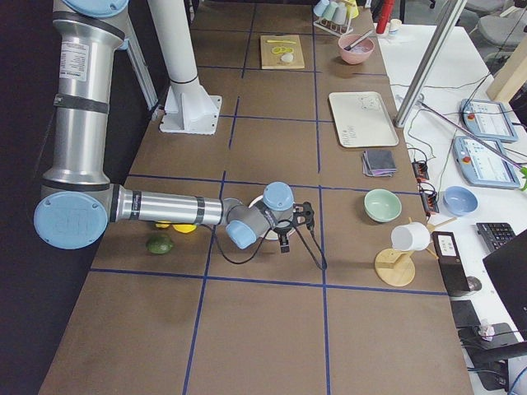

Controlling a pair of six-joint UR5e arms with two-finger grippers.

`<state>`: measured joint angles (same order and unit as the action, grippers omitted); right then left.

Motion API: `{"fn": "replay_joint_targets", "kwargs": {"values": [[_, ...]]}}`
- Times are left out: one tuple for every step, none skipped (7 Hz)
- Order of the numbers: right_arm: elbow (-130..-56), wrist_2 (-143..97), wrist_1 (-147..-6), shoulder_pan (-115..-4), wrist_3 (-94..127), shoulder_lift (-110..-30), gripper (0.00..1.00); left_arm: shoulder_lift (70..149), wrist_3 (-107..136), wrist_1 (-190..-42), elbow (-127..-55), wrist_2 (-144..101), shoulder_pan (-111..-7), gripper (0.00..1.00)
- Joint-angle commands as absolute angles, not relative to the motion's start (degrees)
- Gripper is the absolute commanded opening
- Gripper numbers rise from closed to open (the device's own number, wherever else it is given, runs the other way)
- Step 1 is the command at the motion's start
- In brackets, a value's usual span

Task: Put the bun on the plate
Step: 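Reach the right gripper to the rim of the white plate and grip it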

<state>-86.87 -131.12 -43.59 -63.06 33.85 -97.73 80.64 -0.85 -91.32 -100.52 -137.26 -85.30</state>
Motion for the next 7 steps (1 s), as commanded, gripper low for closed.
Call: {"fn": "replay_joint_targets", "kwargs": {"values": [[-84.8,-131.7,-40.5,-62.0,33.9,-97.8,0.74,80.6,-0.8,-91.3,-100.5,-137.3,-85.3,1.0],[-84.7,-131.8,-40.6,-61.3,34.0,-97.7,0.45,80.7,-0.8,-91.3,-100.5,-137.3,-85.3,1.0],[-84.7,-131.8,-40.6,-61.2,33.9,-97.7,0.22,80.6,-0.8,-91.3,-100.5,-137.3,-85.3,1.0],[-84.9,-132.0,-40.5,-61.2,33.6,-97.7,0.01,80.6,-0.8,-91.3,-100.5,-137.3,-85.3,1.0],[-85.0,-132.3,-40.5,-61.3,33.5,-97.7,0.0,80.6,-0.8,-91.3,-100.5,-137.3,-85.3,1.0],[-85.3,-132.4,-40.5,-61.3,33.5,-97.7,0.0,80.5,-0.9,-91.3,-100.6,-137.3,-85.3,1.0],[-86.7,-132.5,-40.5,-61.3,33.7,-97.6,0.0,80.5,-0.9,-91.3,-100.6,-137.3,-85.3,1.0]]}}
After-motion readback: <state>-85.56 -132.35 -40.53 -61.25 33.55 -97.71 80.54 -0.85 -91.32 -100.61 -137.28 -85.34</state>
